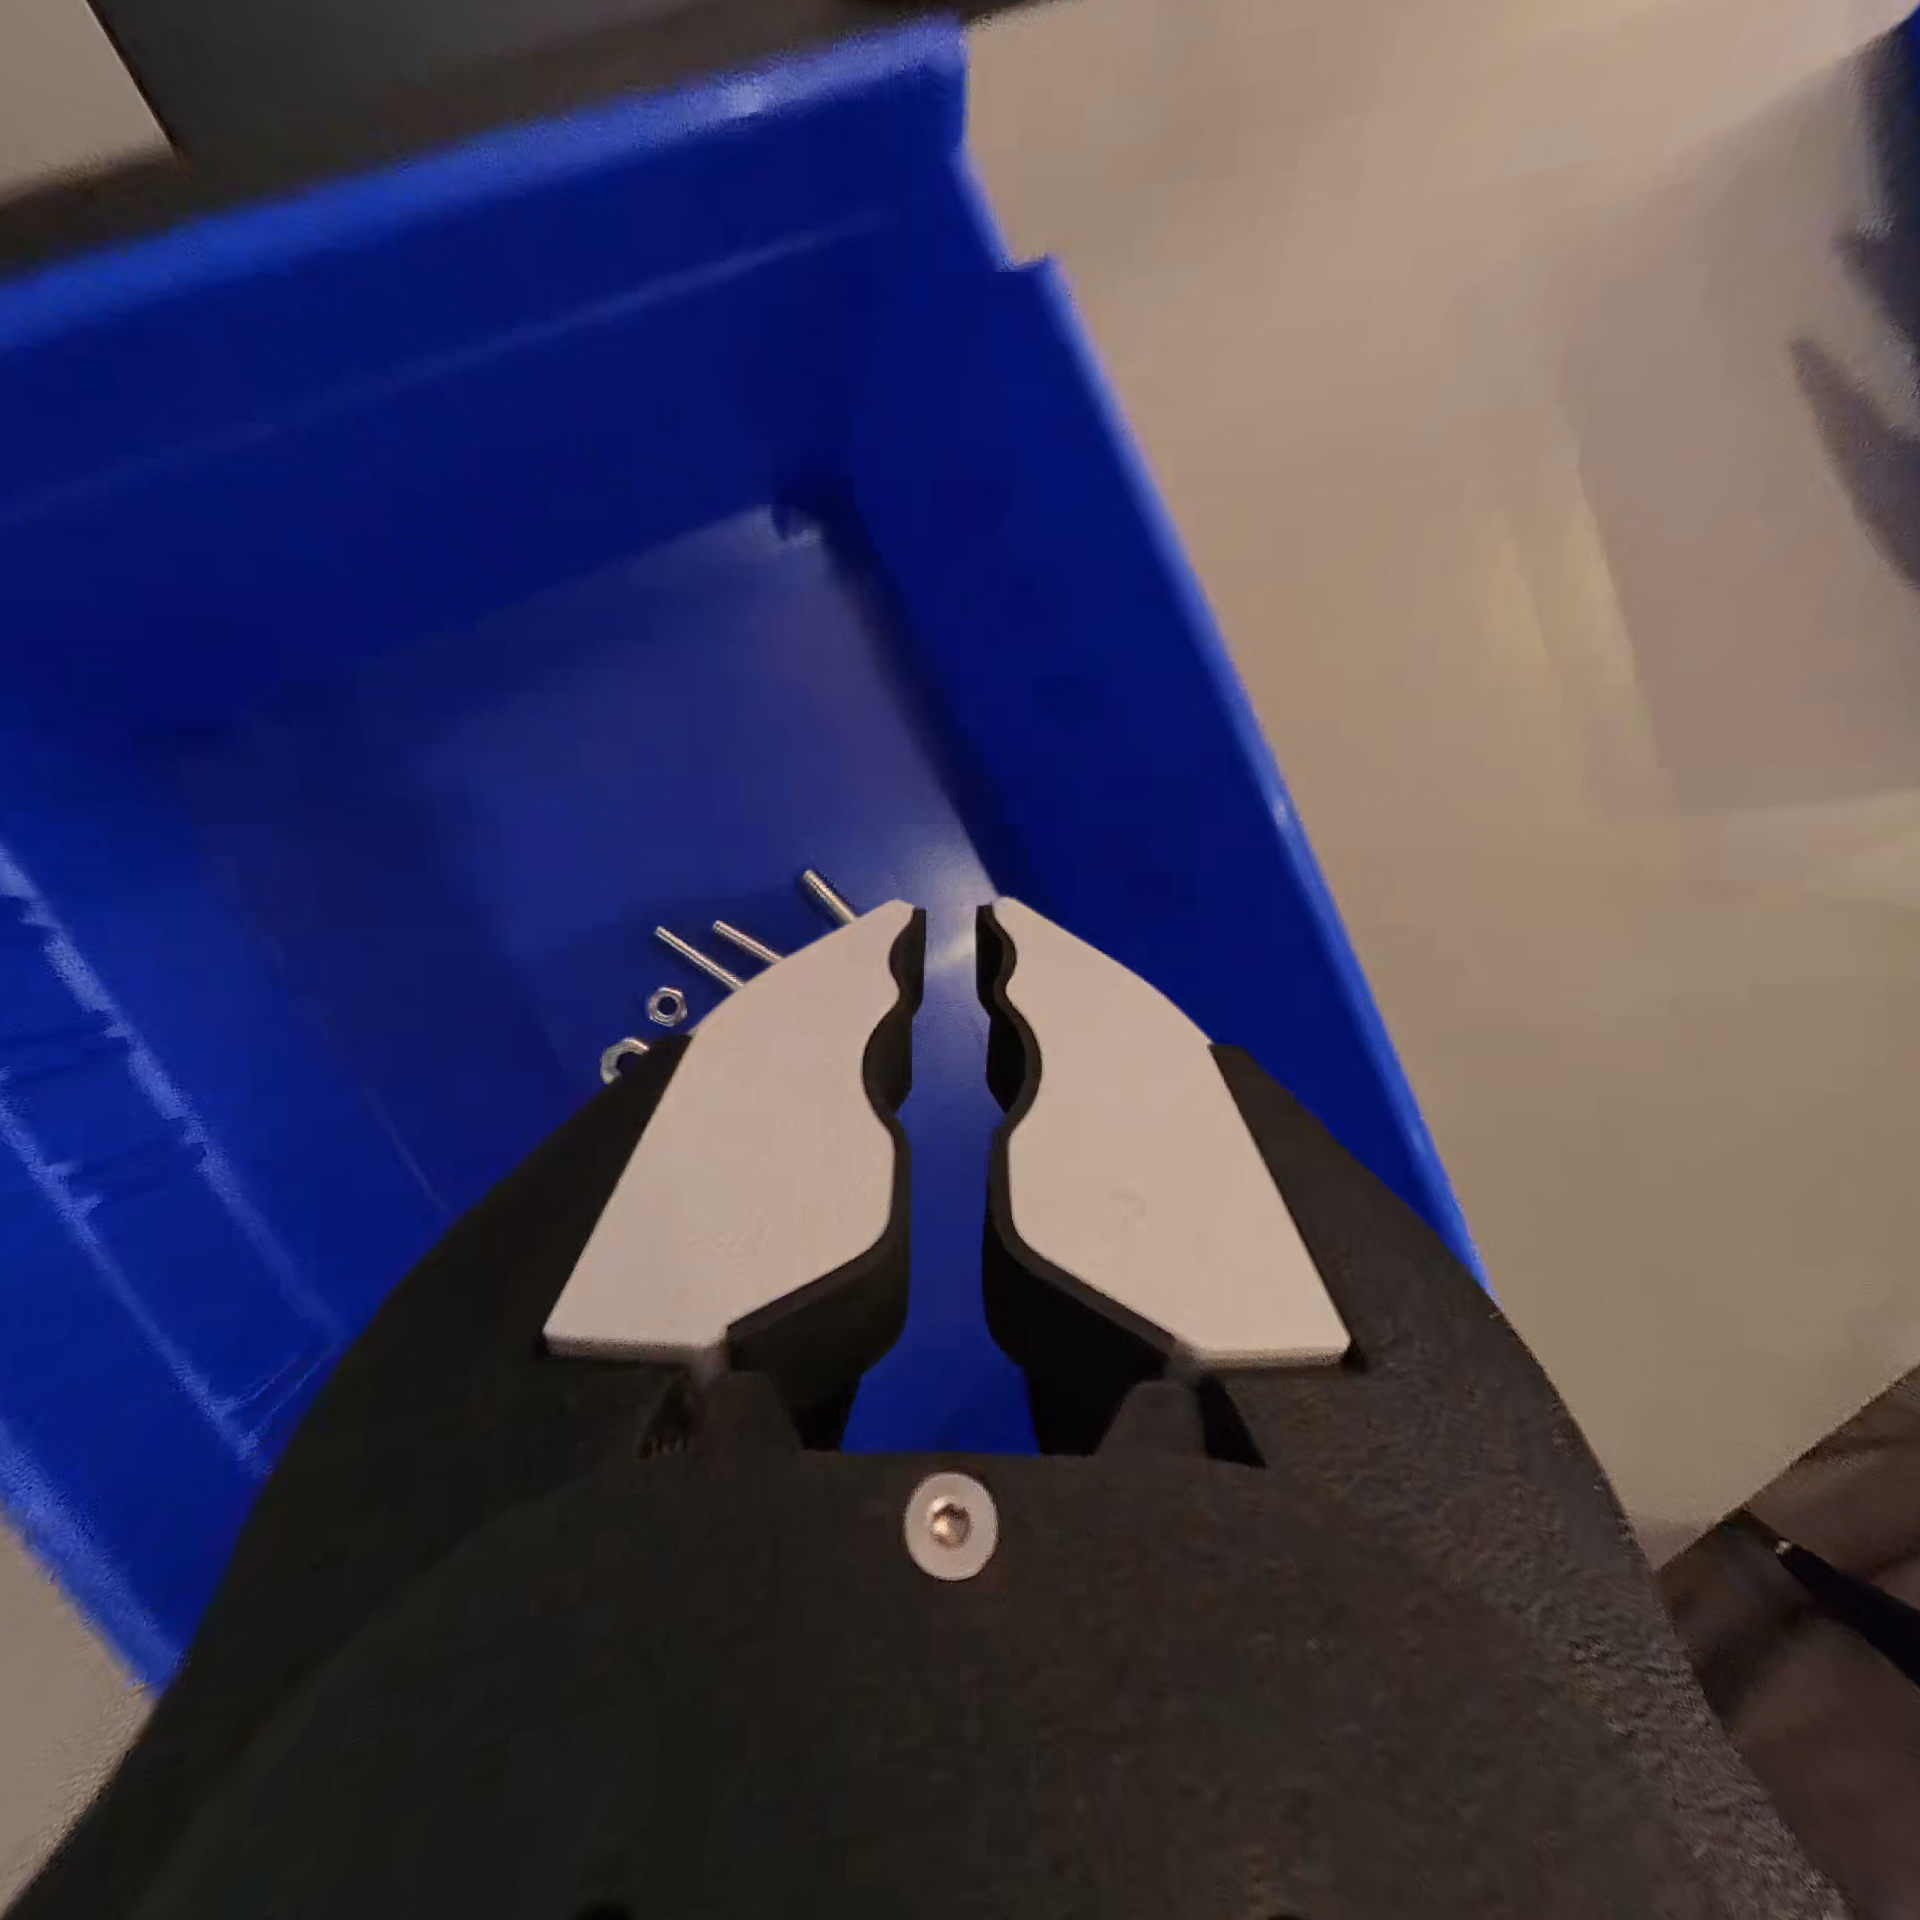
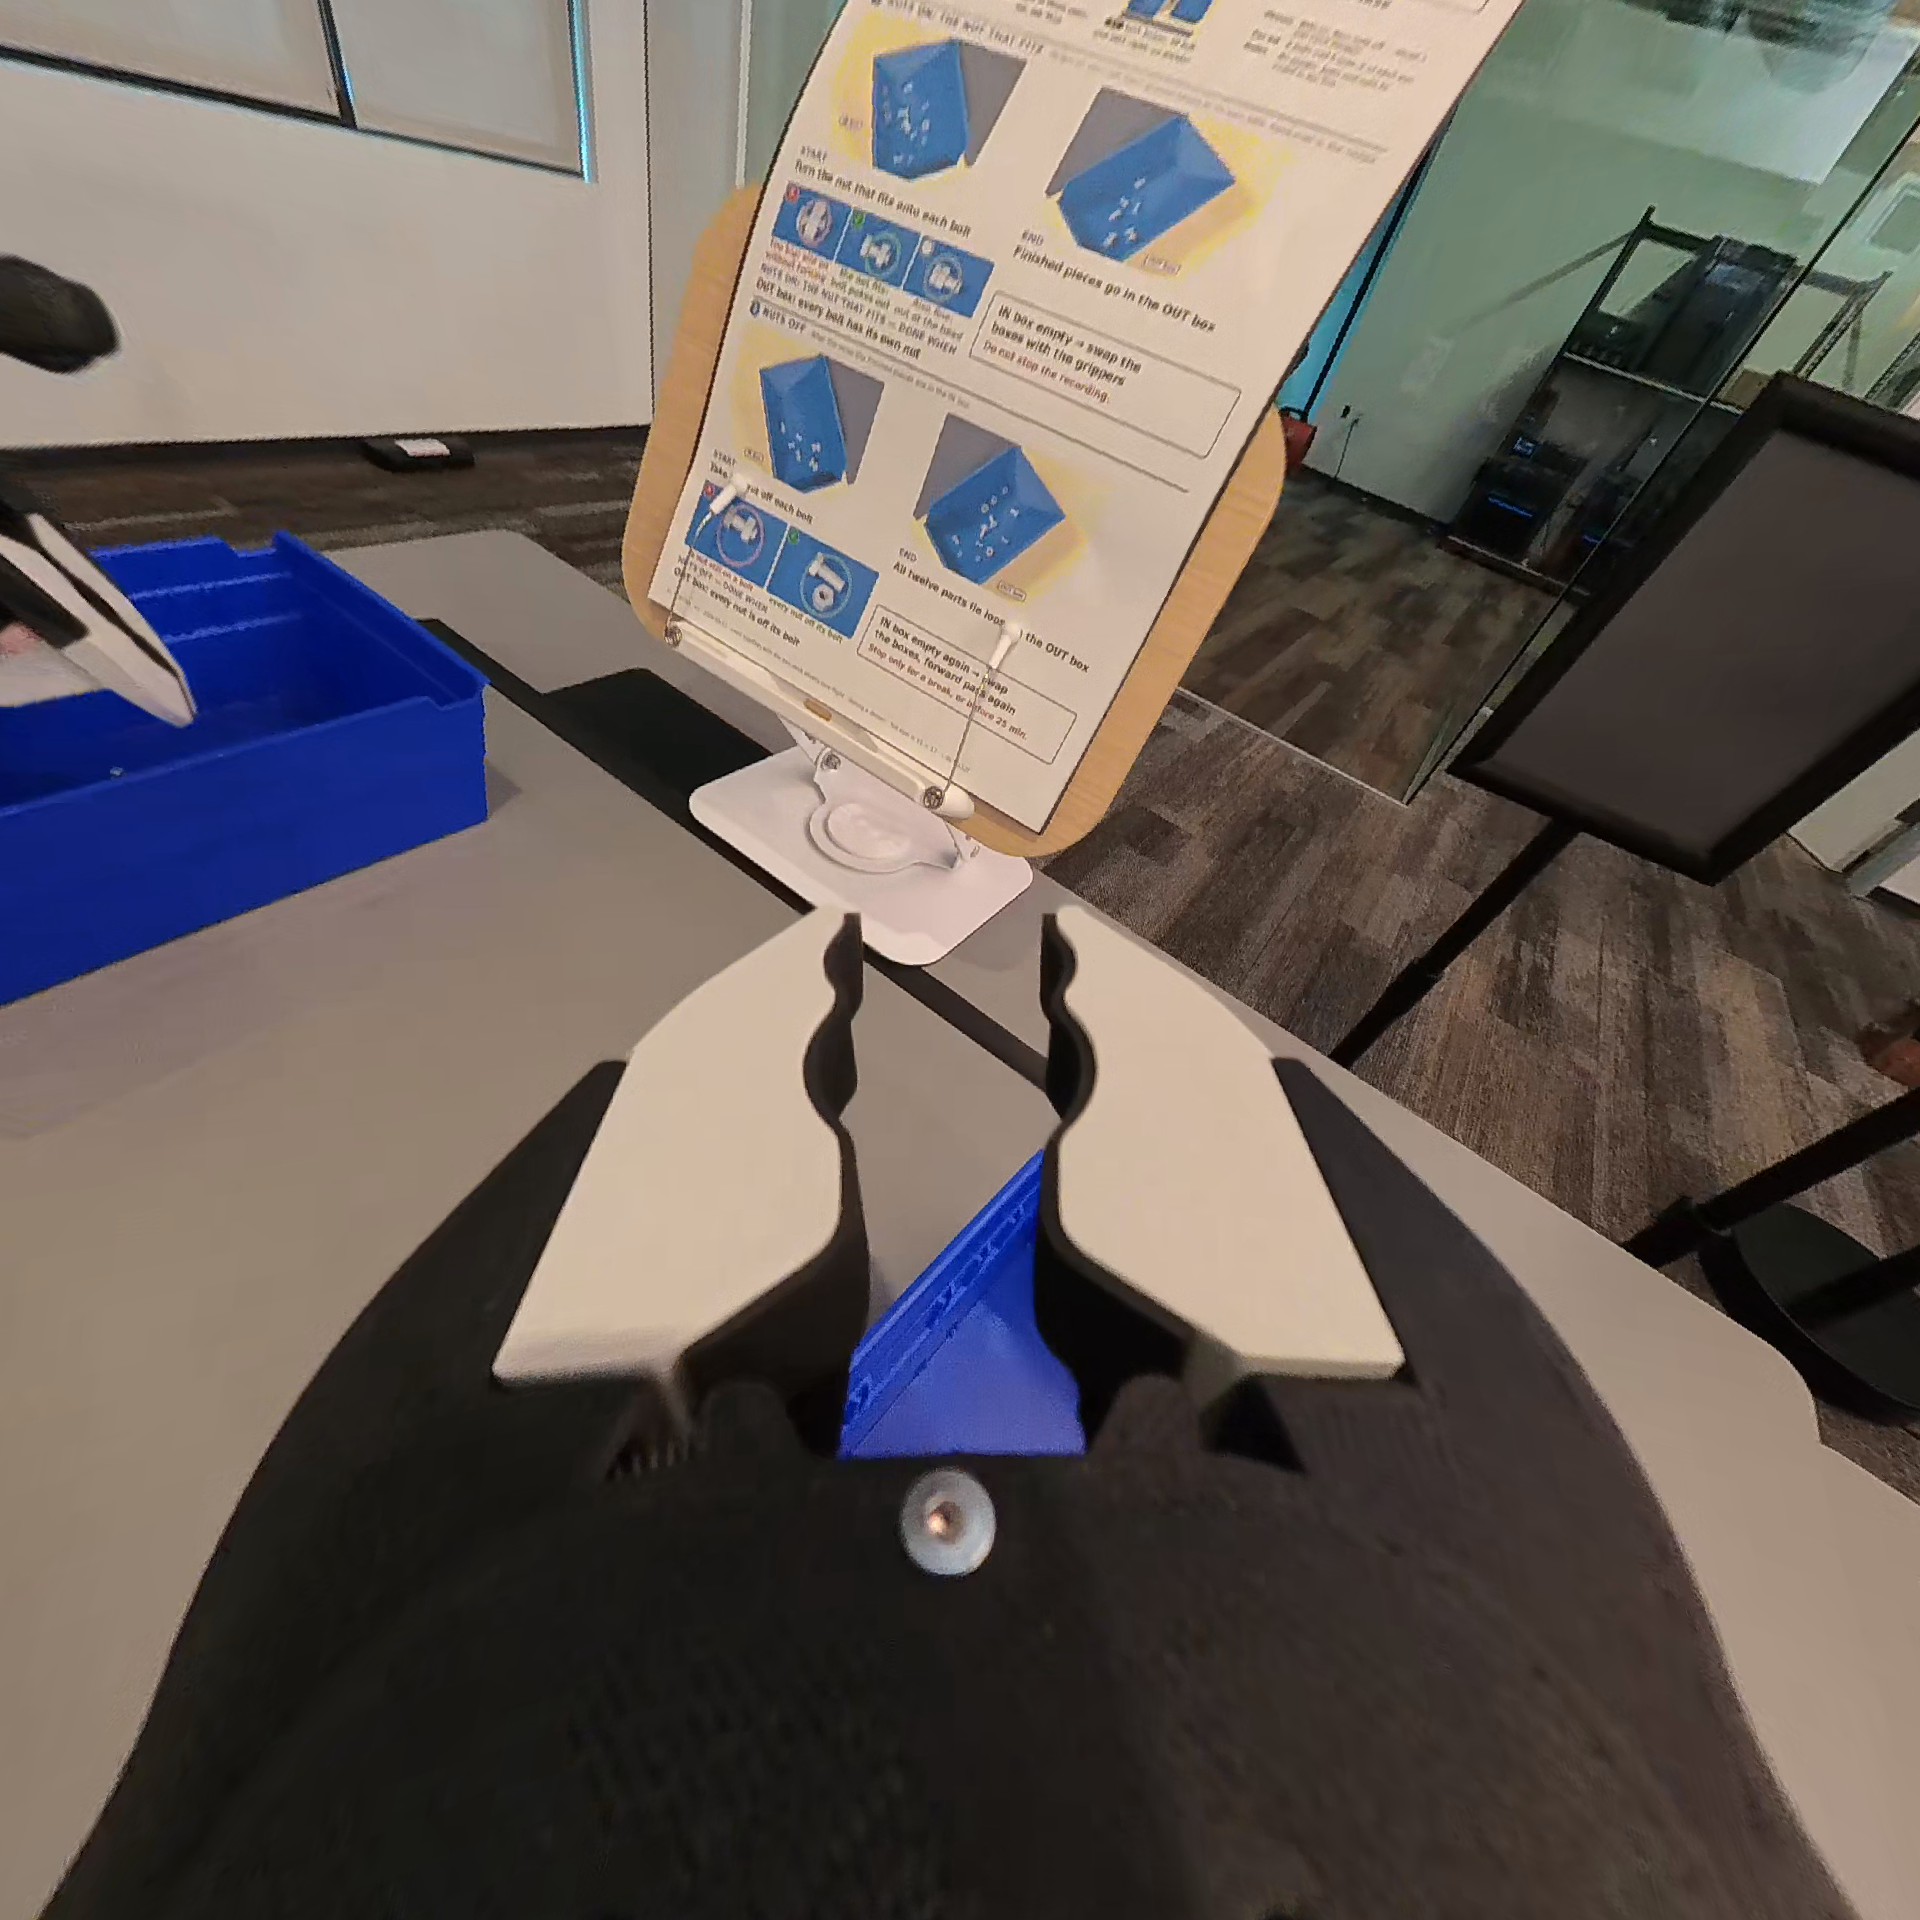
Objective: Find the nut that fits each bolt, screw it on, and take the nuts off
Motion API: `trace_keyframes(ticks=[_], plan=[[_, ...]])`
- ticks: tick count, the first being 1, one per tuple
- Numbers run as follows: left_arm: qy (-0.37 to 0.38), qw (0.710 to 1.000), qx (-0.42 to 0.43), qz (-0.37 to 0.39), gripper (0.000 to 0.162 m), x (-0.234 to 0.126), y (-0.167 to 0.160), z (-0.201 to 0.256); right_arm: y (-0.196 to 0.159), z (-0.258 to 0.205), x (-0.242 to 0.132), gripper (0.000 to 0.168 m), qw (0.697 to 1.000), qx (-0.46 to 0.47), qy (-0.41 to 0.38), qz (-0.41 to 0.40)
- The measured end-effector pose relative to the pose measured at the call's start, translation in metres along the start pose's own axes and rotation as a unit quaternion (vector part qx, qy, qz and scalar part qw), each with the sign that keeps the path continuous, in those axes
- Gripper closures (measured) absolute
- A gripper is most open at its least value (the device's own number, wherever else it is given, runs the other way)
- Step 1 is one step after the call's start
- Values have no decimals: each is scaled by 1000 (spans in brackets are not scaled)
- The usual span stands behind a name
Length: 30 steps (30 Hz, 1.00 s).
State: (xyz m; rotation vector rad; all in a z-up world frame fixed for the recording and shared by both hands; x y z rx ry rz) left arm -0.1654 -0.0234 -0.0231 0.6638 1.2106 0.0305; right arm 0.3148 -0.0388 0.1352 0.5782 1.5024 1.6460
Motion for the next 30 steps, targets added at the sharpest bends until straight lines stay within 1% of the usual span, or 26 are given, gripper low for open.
trace_keyframes(ticks=[2, 4, 7, 14, 19, 30], plan=[[-12, 999, -21, -33, 153, 19, -5, -7, -2, -1, 3, 134, 1000, -3, 1, -9], [-10, 998, -31, -48, 153, 32, -7, -13, -4, -3, 5, 134, 1000, -6, 4, -17], [-4, 997, -36, -71, 151, 45, -10, -17, -7, -5, 8, 134, 999, -7, 8, -30], [26, 994, -46, -92, 150, 53, -14, -25, -14, -7, 16, 134, 998, -28, -6, -64], [12, 992, -53, -114, 152, 62, -20, -26, -18, -10, 21, 134, 996, -41, -8, -80], [34, 988, -58, -139, 150, 68, -24, -28, -22, -18, 29, 134, 992, -64, -2, -106]])
Point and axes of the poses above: each gripper's, where its closed fingertips meet, x out along the fingers, y out of its top, z = x × y across the jaws, the point moved 5 cm from there along -x, back along the fingers, and after that the axes turned 3 degrees about x, right-handed, at the moved point
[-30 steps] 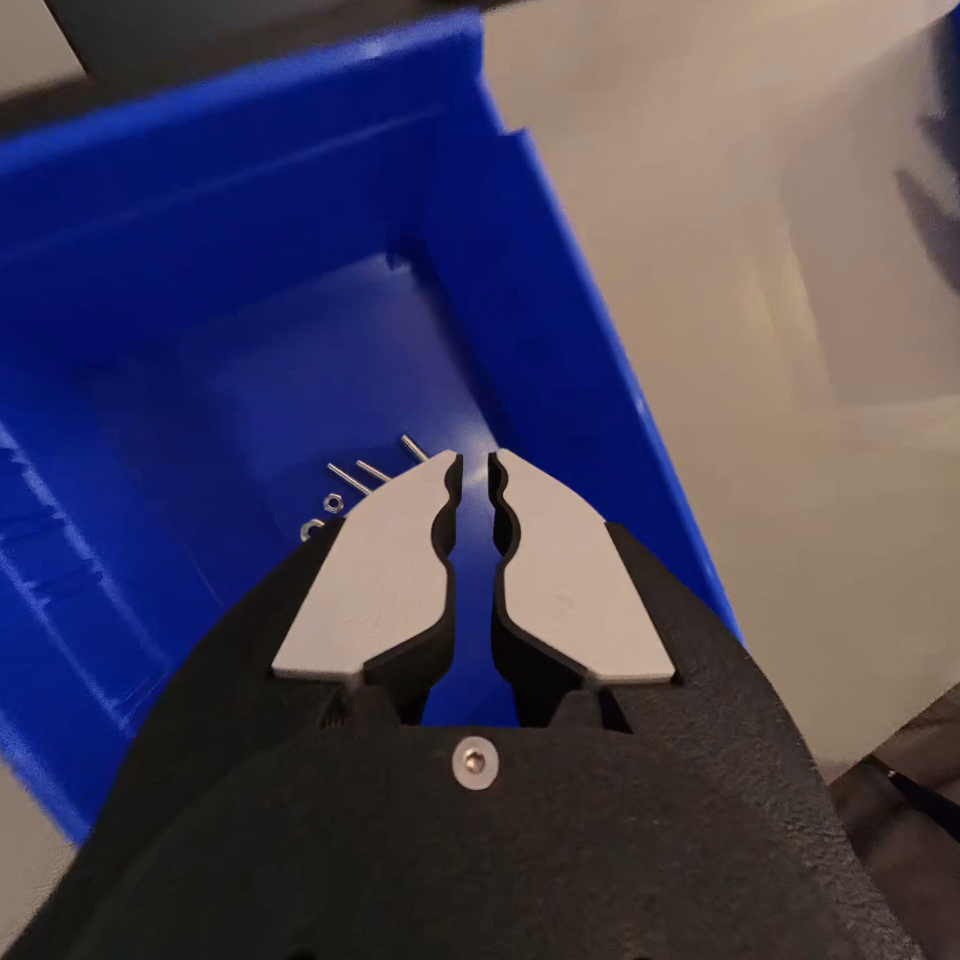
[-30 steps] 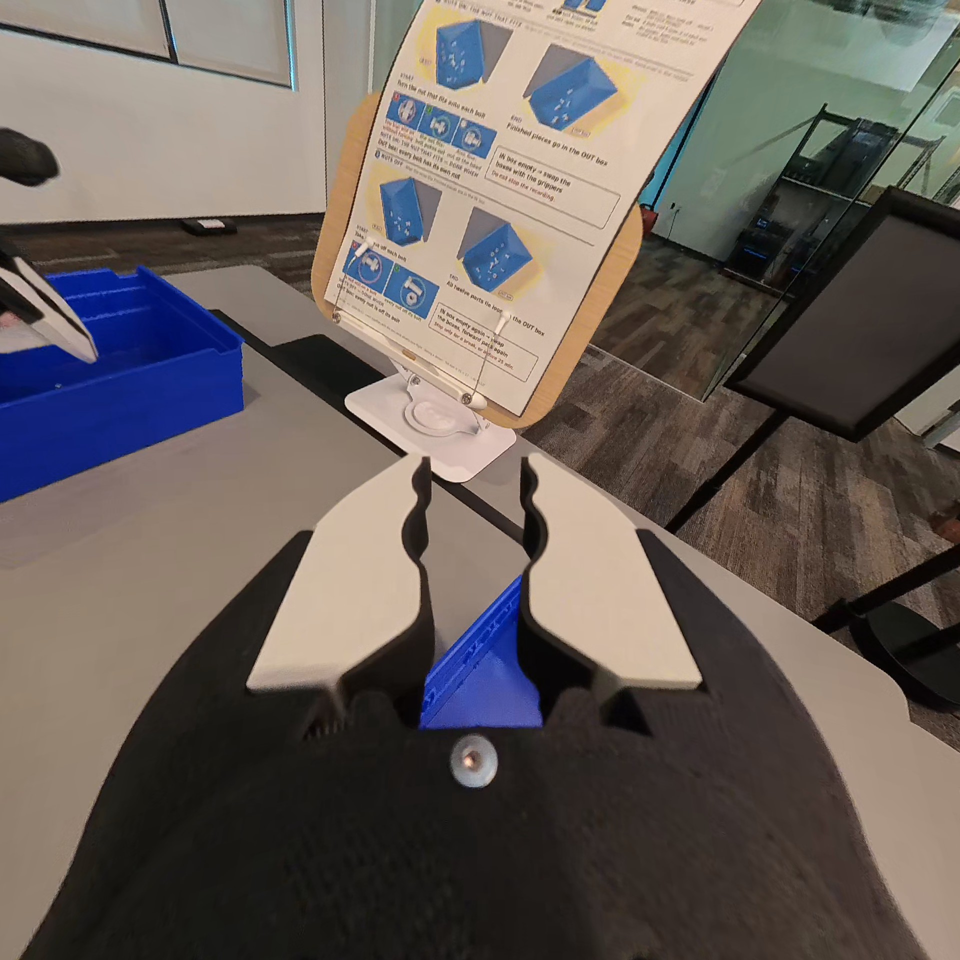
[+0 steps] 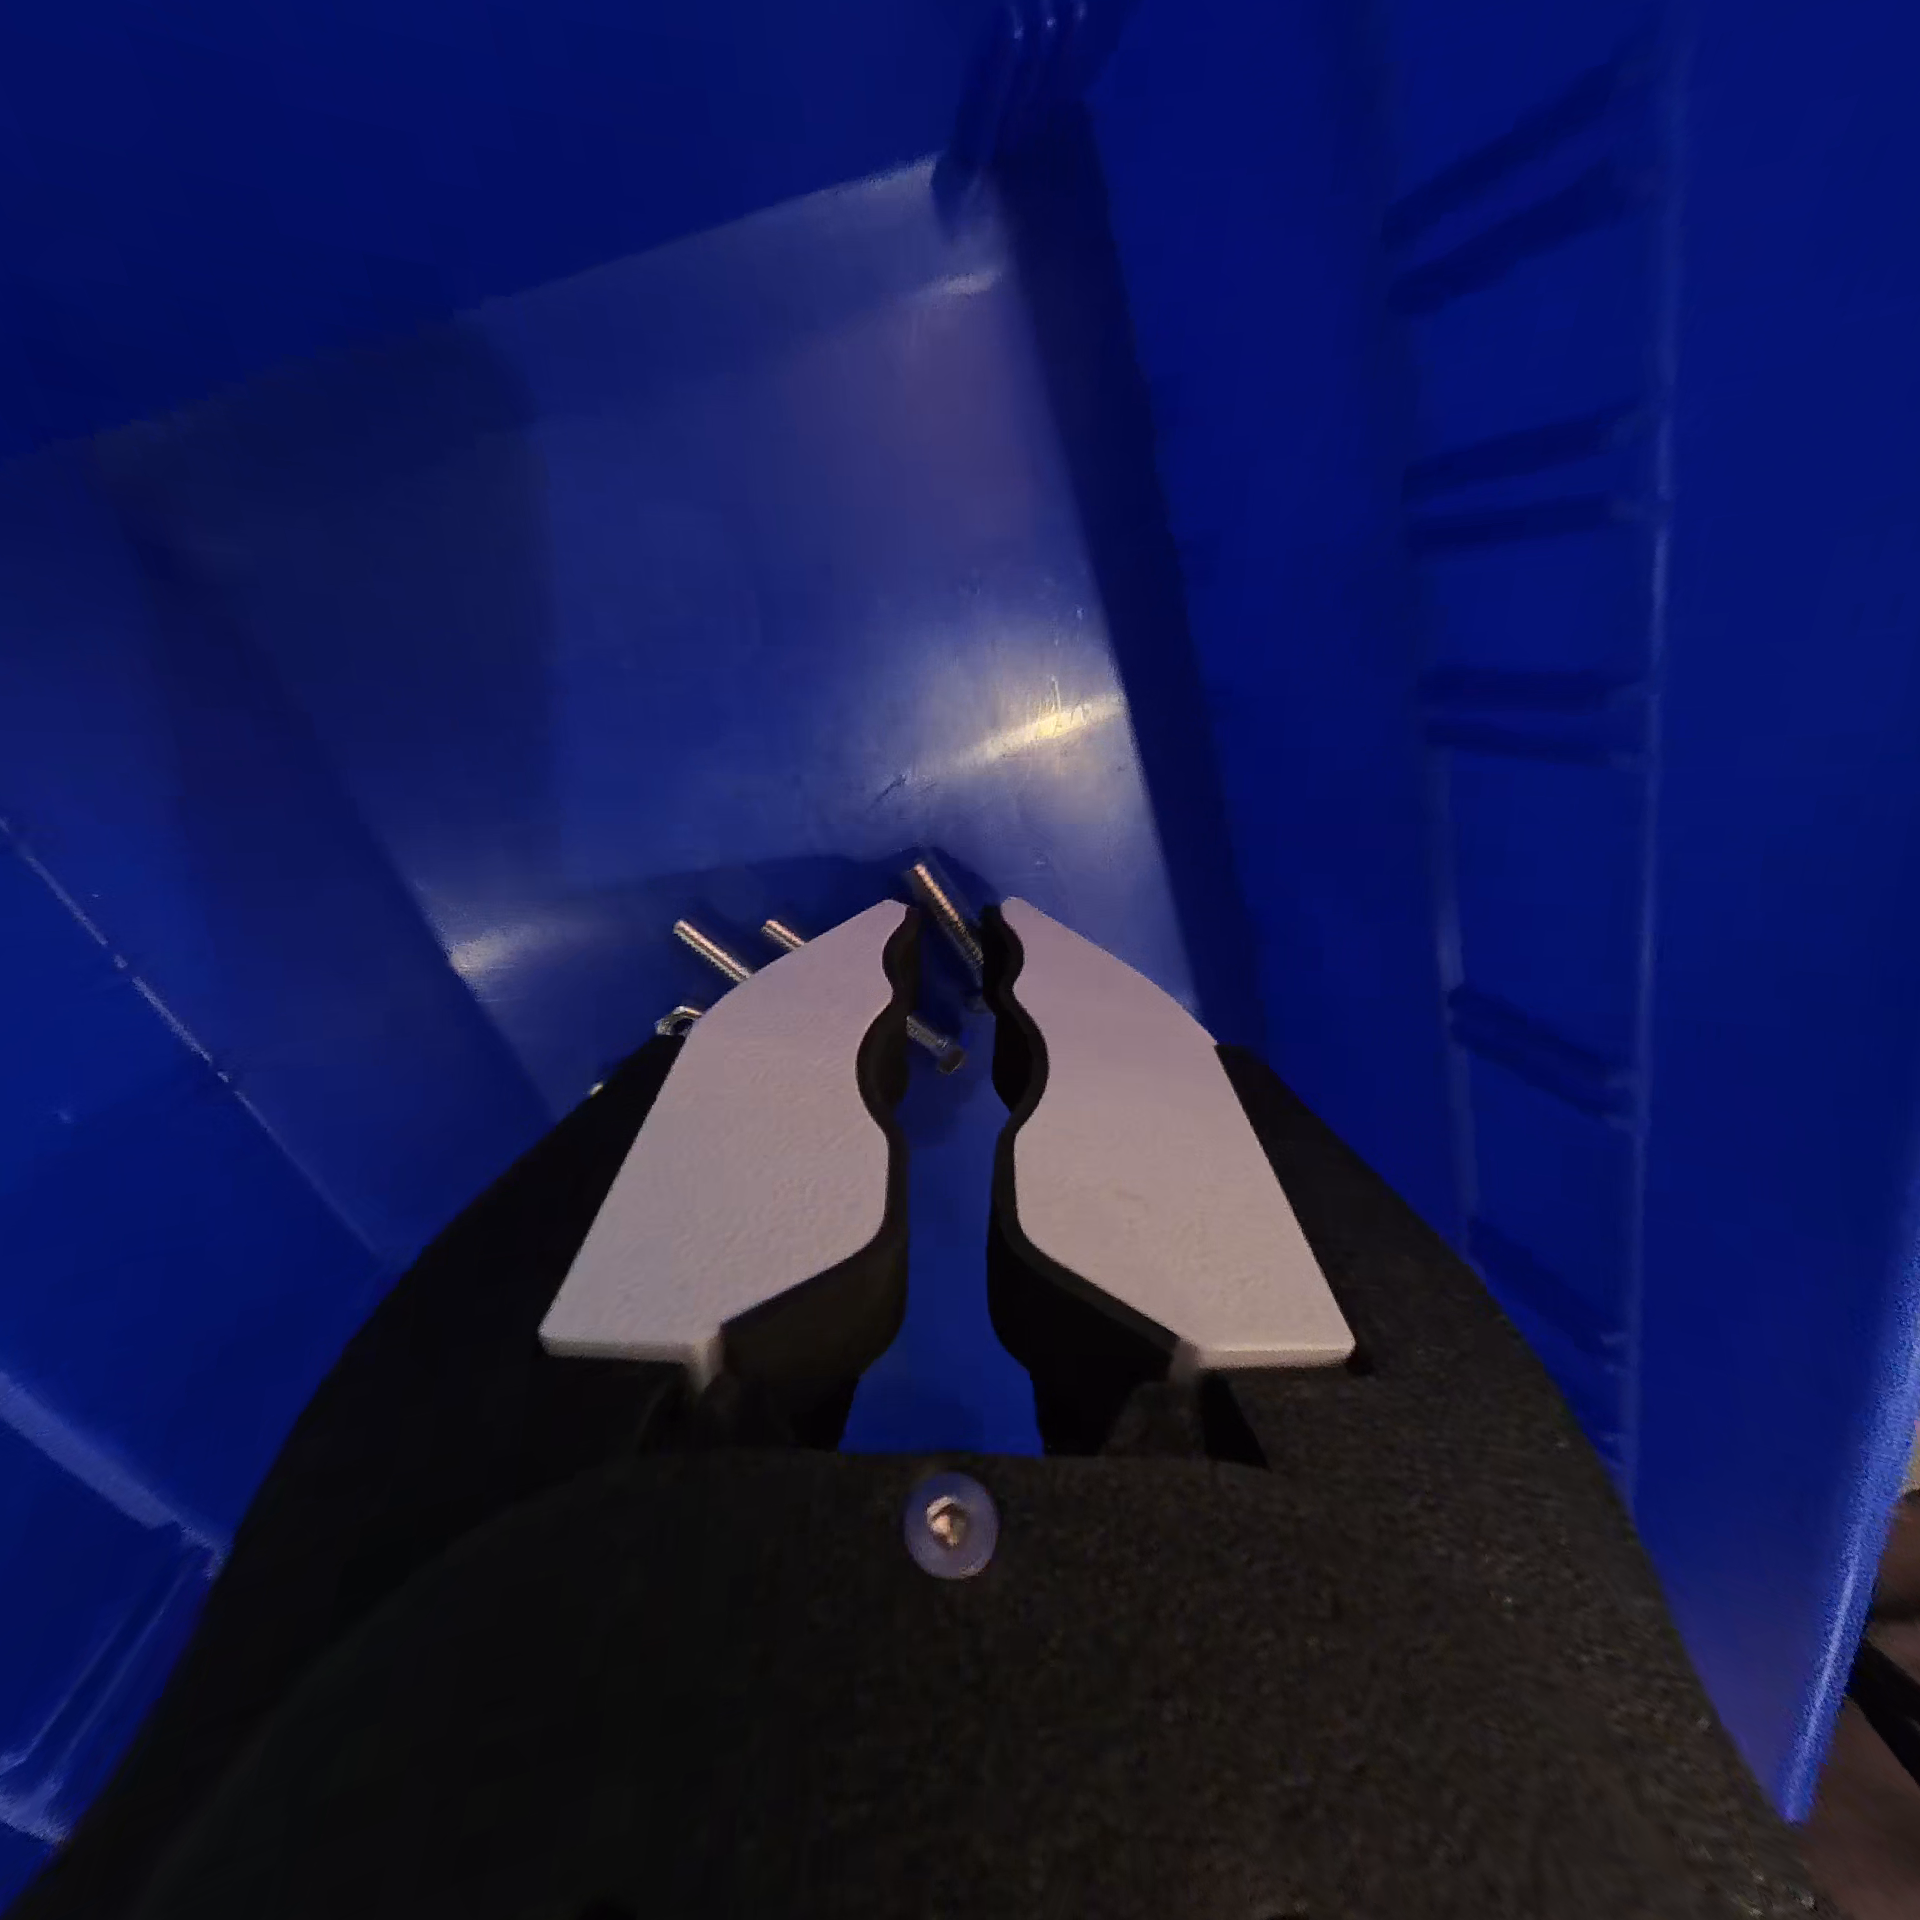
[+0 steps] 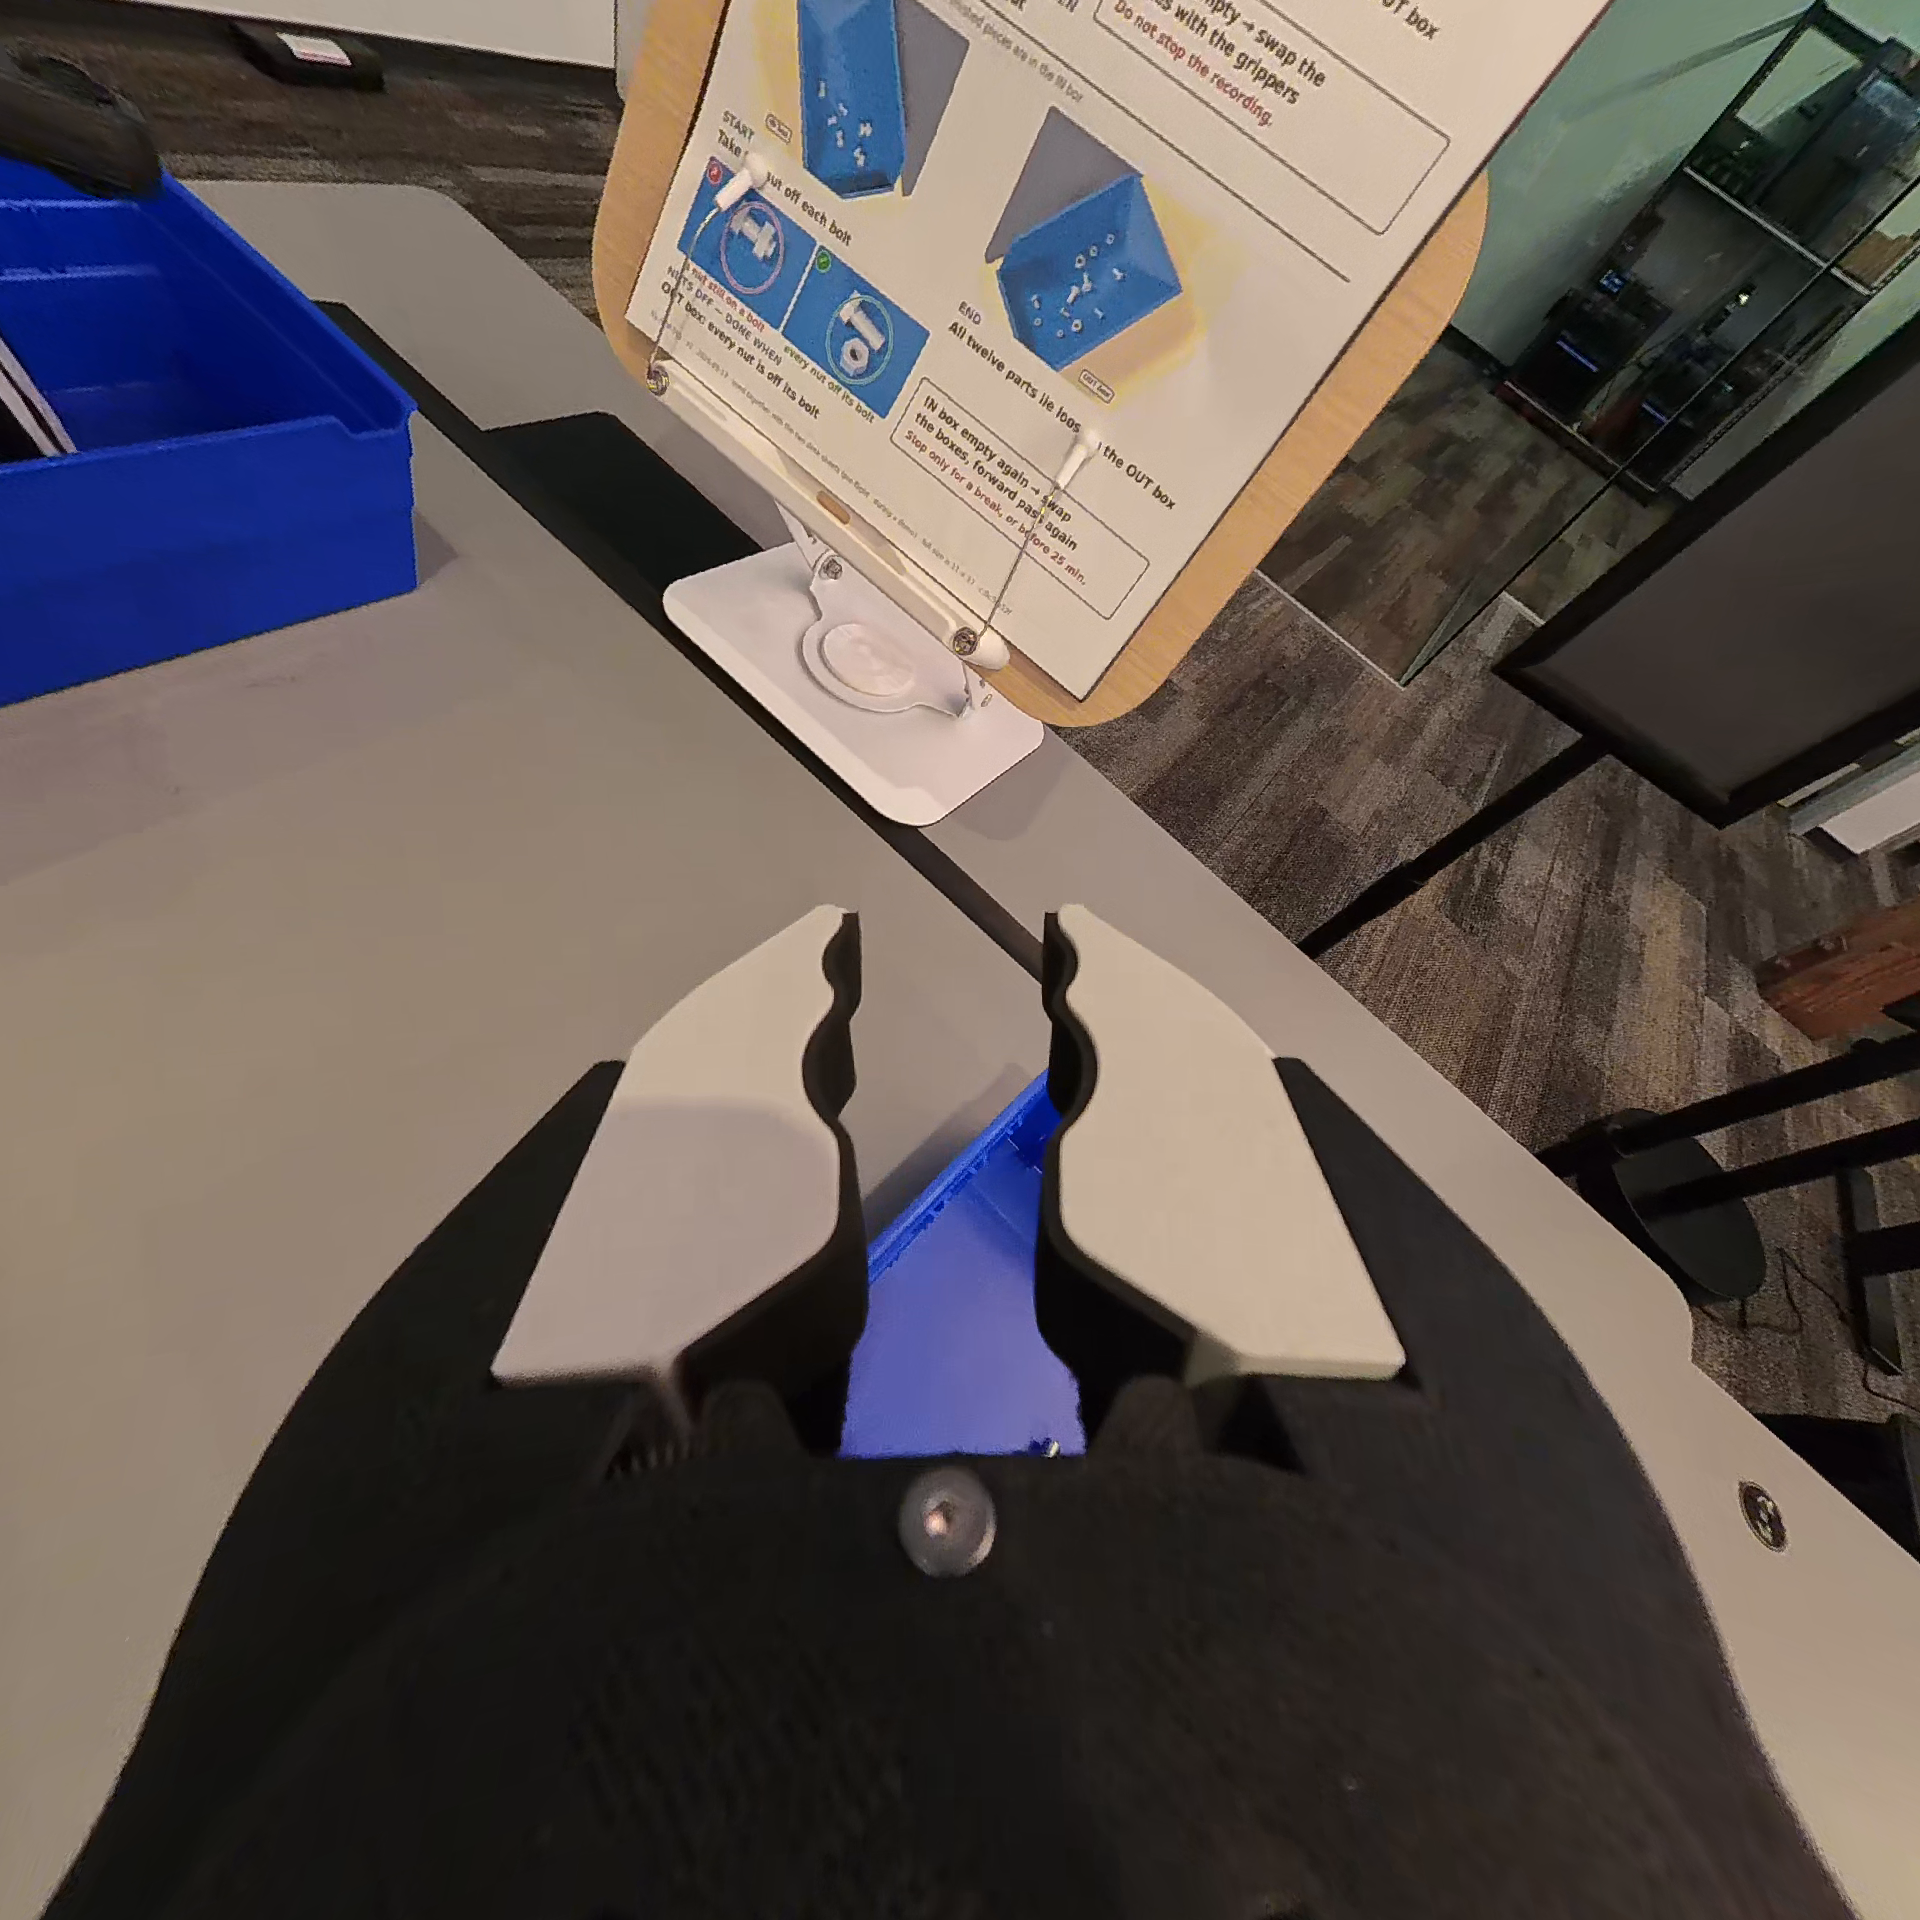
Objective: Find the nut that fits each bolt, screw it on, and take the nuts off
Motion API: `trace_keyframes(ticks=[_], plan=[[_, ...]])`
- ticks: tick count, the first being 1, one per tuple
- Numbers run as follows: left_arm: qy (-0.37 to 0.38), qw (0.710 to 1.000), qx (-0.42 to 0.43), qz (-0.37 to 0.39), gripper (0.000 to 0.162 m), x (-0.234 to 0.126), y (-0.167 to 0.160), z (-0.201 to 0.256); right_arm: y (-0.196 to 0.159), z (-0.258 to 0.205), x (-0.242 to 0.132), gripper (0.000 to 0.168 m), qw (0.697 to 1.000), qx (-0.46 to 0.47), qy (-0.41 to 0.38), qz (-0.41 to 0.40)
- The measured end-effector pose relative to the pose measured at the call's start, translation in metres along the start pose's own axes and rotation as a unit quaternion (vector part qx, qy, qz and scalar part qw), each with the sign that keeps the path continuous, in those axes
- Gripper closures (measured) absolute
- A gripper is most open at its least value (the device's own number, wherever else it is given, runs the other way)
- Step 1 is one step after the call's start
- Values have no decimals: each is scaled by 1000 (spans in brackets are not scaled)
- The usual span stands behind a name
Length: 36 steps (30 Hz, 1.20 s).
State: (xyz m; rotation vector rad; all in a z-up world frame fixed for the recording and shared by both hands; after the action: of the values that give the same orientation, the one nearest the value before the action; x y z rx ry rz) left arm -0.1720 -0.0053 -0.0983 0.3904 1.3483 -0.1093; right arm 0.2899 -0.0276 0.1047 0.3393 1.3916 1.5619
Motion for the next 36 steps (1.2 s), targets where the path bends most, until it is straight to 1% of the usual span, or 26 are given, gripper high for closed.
trace_keyframes(ticks=[9, 12, 15, 19, 21, 24, 26, 27, 29, 30, 32, 34, 36], plan=[[18, 1000, 17, -16, 151, 3, 0, 2, -1, -3, 4, 134, 1000, -14, -1, -11], [21, 999, 24, -8, 152, 0, 1, 2, -2, -4, 5, 134, 1000, -18, -1, -16], [17, 999, 20, 34, 154, -18, 5, -1, -3, -4, 6, 134, 1000, -22, -4, -21], [-7, 992, 34, 118, 154, -56, 8, 5, -3, -3, 6, 134, 999, -24, -6, -22], [-38, 981, 59, 181, 154, -80, 15, 21, -4, -3, 7, 134, 999, -25, -11, -25], [-89, 950, 112, 276, 155, -115, 25, 64, -5, -2, 7, 134, 999, -30, -15, -31], [-119, 931, 162, 305, 154, -127, 28, 101, -5, -1, 6, 135, 999, -31, -17, -31], [-136, 923, 187, 307, 155, -128, 28, 123, -4, -1, 5, 135, 999, -30, -16, -30], [-159, 918, 241, 273, 155, -114, 26, 167, -5, -1, 4, 135, 999, -29, -16, -30], [-147, 919, 265, 251, 154, -103, 25, 185, -5, -1, 4, 134, 999, -29, -16, -31], [-82, 918, 311, 230, 155, -79, 27, 210, -5, -1, 4, 135, 999, -30, -15, -33], [-70, 905, 341, 243, 155, -63, 30, 232, -4, -3, 4, 135, 999, -33, -11, -32], [-83, 898, 341, 267, 155, -51, 35, 248, -4, -5, 4, 135, 999, -37, -6, -31]])
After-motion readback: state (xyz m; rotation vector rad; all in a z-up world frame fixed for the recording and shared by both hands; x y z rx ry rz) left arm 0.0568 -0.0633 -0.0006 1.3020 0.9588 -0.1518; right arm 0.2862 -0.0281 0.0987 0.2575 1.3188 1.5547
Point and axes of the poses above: each gripper's, where its closed fingertips meet, x out along the fingers, y out of its top, z = x × y across the jaws, the point moved 5 cm from there along -x, back along the fingers, and after that the axes turned 3 degrees about x, right-handed, at the moved point
